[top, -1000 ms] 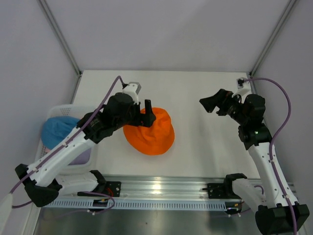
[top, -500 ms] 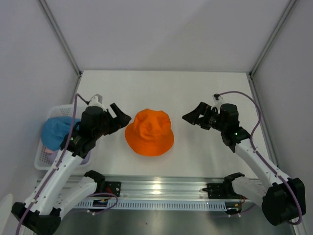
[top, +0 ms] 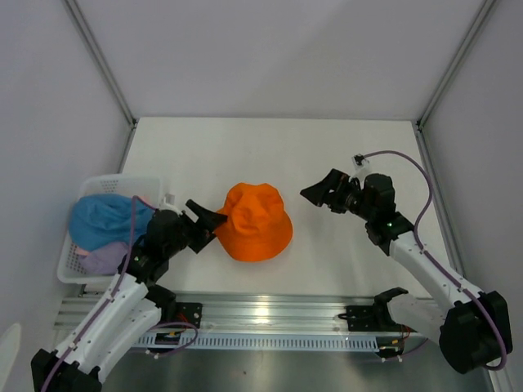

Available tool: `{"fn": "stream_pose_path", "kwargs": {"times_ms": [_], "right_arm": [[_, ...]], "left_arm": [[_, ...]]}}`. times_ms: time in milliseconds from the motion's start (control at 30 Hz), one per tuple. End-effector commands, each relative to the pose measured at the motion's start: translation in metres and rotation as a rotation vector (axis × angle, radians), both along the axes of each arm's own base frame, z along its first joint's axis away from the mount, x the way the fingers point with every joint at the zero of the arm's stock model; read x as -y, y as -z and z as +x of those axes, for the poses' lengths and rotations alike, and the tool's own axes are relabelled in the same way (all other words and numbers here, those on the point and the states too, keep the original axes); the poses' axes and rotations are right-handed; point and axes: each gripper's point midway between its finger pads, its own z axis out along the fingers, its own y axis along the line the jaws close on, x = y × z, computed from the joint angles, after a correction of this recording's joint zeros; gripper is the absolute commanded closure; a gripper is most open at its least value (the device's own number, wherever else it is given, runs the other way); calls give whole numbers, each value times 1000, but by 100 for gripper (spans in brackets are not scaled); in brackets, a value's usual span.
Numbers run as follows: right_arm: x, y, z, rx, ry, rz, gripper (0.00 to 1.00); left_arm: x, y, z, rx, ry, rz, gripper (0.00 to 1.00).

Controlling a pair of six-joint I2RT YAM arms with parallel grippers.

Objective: Stack the hats

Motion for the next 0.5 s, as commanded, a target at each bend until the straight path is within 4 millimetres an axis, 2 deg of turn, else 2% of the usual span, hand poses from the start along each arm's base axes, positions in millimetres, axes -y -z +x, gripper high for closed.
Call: {"fn": "stream_pose_path", "kwargs": {"times_ms": [0,67,200,267,333,467], "right_arm": [[-3,-11,8,71,0,-1,0],[-5,-13,10,85,-3,-2,0],[-10,-20,13,110,-15,6,0],[-13,-16,16,87,-14,3,0],[-17,-9,14,46,-13,7,1],[-21,21,6,-159,107,134,1]], "left_arm": [[-13,17,-3,-31,-109,-44,11],[-20,11,-4,5,-137,-39,11],[-32,20,-7,-4,-189,2,11],[-33,17,-5,24,-186,5,11],[-28,8,0,77,-151,3,12],[-16,16,3,31,-94,11,14]]}}
